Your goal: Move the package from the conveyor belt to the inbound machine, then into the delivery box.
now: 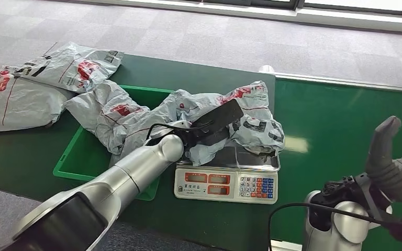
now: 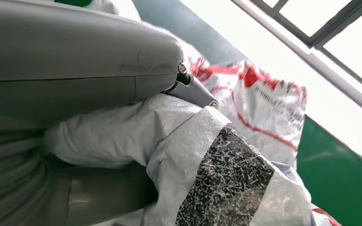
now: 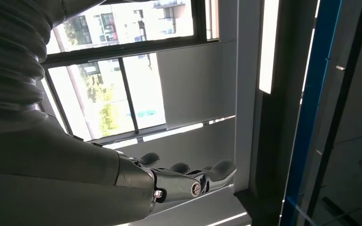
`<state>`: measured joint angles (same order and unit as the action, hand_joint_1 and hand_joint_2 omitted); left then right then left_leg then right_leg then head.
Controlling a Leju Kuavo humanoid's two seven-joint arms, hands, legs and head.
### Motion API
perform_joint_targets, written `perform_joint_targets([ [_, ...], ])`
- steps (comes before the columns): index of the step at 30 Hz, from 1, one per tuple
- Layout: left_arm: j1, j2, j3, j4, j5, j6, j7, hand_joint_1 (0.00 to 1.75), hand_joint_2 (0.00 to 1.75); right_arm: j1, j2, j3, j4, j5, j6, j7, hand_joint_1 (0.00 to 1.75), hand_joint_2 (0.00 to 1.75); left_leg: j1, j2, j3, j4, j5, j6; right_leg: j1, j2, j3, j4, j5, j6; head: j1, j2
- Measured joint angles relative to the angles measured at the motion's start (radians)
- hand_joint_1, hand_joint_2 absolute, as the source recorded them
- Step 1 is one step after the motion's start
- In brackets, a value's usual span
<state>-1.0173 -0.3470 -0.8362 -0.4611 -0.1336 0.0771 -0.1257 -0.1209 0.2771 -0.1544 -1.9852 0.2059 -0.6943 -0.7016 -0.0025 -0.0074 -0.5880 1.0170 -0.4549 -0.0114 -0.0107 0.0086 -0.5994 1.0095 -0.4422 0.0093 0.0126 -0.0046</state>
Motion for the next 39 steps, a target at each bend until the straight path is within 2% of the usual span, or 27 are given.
perform_joint_targets([
  [5,-0.006,0.036,0.146,-0.117,-0.005,0.019,-0.038,1.75,1.75,0.022,-0.002,-0.014,-0.004,-0.012,0.000,0.000,0.00,1.75,0.000,0.000,0.000,0.000,0.000,0.000,0.000,0.000,-0.001,0.000,0.000,0.000,0.000,0.000],
  [12,0.042,0.081,0.360,-0.380,-0.090,0.250,-0.121,1.75,1.75,0.067,-0.005,-0.034,-0.023,-0.032,-0.001,0.000,0.00,1.75,0.001,0.000,-0.001,0.000,0.000,0.000,0.001,0.000,-0.002,0.000,0.000,0.000,0.000,0.000],
  [16,0.060,0.095,0.423,-0.471,-0.115,0.269,-0.116,1.75,1.75,0.079,-0.006,-0.038,-0.030,-0.036,-0.003,0.000,0.00,1.75,0.001,0.000,-0.001,0.000,0.000,0.000,0.001,0.000,-0.002,0.000,0.000,0.000,0.000,0.000],
  [19,0.075,0.098,0.449,-0.511,-0.197,0.380,-0.119,1.75,1.75,0.083,-0.006,-0.038,-0.032,-0.034,-0.003,0.000,0.00,1.75,0.000,0.000,-0.002,0.000,0.000,0.000,0.000,0.000,-0.002,0.000,0.000,0.000,0.000,0.000],
  [22,0.081,0.109,0.479,-0.522,-0.362,0.528,-0.048,1.75,1.75,0.088,-0.006,-0.040,-0.032,-0.036,-0.003,0.000,0.00,1.75,0.000,0.000,-0.001,0.000,0.000,0.000,0.000,0.000,-0.002,0.000,0.000,0.000,0.000,0.000],
  [24,0.081,0.125,0.502,-0.505,-0.455,0.556,0.028,1.75,1.75,0.089,-0.006,-0.040,-0.029,-0.035,-0.003,0.000,0.00,1.75,0.001,0.000,-0.001,-0.001,0.000,0.000,0.001,0.000,-0.001,0.000,0.000,0.000,0.000,0.000],
  [26,0.083,0.143,0.534,-0.454,-0.504,0.558,0.070,1.71,1.75,0.089,-0.006,-0.040,-0.017,-0.029,-0.003,0.000,0.00,1.75,0.001,0.000,-0.001,-0.001,0.001,-0.001,0.001,0.000,-0.001,0.000,0.000,-0.001,0.000,0.000],
  [27,0.087,0.152,0.554,-0.420,-0.516,0.555,0.079,1.61,1.75,0.088,-0.006,-0.040,-0.007,-0.026,-0.003,0.001,0.00,1.75,0.001,0.001,-0.001,-0.001,0.001,-0.001,0.001,0.000,-0.001,0.000,0.000,-0.001,0.000,0.000],
  [28,0.094,0.159,0.573,-0.388,-0.520,0.549,0.082,1.35,1.75,0.088,-0.006,-0.040,0.003,-0.024,-0.003,0.001,0.00,1.75,0.001,0.001,-0.001,-0.001,0.001,-0.002,0.001,0.000,-0.001,0.000,0.000,-0.001,0.000,0.000],
  [30,0.122,0.172,0.613,-0.331,-0.521,0.526,0.082,0.51,1.75,0.089,-0.007,-0.040,0.027,-0.023,-0.003,0.001,0.00,1.75,0.001,0.001,0.000,-0.001,0.001,-0.002,0.001,0.000,-0.001,0.000,0.001,-0.002,0.000,0.000],
  [31,0.141,0.177,0.631,-0.309,-0.522,0.515,0.080,0.18,1.75,0.090,-0.007,-0.040,0.039,-0.024,-0.003,0.001,0.00,1.75,0.001,0.001,-0.001,-0.001,0.002,-0.002,0.001,0.000,-0.001,0.000,0.001,-0.002,0.000,0.000],
  [32,0.163,0.182,0.648,-0.292,-0.523,0.505,0.077,0.00,1.75,0.091,-0.007,-0.040,0.051,-0.025,-0.003,0.005,0.00,1.75,0.001,0.000,-0.001,-0.001,0.002,-0.003,0.001,0.000,-0.002,0.001,0.001,-0.002,0.000,0.000],
  [39,0.320,0.199,0.746,-0.308,-0.528,0.456,0.063,0.00,1.75,0.104,-0.015,-0.040,0.106,-0.017,-0.003,0.063,0.00,1.75,0.001,0.000,-0.003,-0.001,0.001,-0.002,0.001,0.000,-0.003,0.001,0.000,-0.002,0.000,0.000],
])
